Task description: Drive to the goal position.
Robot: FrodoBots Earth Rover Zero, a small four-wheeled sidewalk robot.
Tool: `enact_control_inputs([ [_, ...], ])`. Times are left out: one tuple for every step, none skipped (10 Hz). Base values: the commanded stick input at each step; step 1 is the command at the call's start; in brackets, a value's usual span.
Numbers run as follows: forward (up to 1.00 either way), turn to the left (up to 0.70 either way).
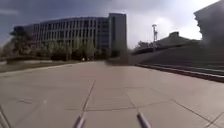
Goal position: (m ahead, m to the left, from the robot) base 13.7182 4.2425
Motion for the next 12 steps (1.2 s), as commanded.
enact_control_inputs([
  [1.0, 0.0],
  [1.0, 0.0],
  [1.0, 0.0],
  [1.0, 0.0],
  [1.0, 0.0],
  [1.0, 0.0],
  [1.0, 0.0],
  [1.0, 0.0],
  [1.0, 0.0],
  [1.0, 0.0],
  [1.0, 0.02],
  [1.0, 0.27],
])
